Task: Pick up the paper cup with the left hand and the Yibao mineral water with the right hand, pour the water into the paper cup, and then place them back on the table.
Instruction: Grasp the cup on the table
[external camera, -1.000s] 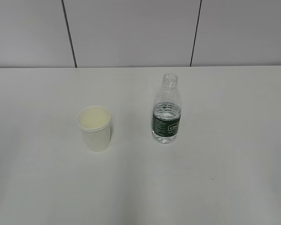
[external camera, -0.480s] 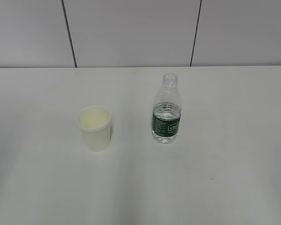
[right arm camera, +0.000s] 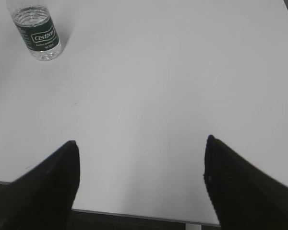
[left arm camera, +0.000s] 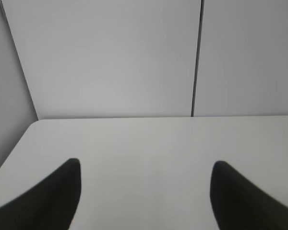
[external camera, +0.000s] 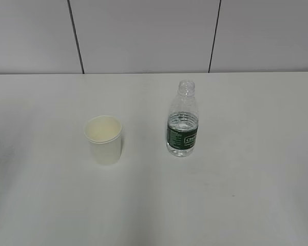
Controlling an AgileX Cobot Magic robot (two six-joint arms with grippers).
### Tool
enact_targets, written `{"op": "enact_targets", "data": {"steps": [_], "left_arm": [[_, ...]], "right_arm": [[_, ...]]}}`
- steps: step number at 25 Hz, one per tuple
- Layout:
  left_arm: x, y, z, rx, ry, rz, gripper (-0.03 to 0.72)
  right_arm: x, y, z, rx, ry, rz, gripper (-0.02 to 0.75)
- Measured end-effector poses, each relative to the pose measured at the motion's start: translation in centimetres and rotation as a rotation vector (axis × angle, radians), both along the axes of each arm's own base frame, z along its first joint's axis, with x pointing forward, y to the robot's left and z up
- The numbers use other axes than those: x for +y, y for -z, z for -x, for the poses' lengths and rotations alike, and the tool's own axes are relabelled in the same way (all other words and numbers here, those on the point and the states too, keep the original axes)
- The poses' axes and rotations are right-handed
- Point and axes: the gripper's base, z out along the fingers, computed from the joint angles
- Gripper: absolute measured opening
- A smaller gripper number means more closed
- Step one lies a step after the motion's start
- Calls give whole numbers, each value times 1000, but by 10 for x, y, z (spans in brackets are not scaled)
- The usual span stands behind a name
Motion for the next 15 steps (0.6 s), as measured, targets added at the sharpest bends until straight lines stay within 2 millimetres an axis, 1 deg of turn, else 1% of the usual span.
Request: {"op": "enact_targets", "data": {"steps": [7, 11, 15], "left_arm": [[-1, 31, -34, 70, 18, 47, 536], [-7, 52, -48, 117, 92, 17, 533], [-11, 69, -59, 138, 141, 2, 531]], "right_arm": [[0, 0, 0, 0, 0, 0, 592], [0, 0, 0, 0, 0, 0, 592], [0, 0, 0, 0, 0, 0, 592]]}}
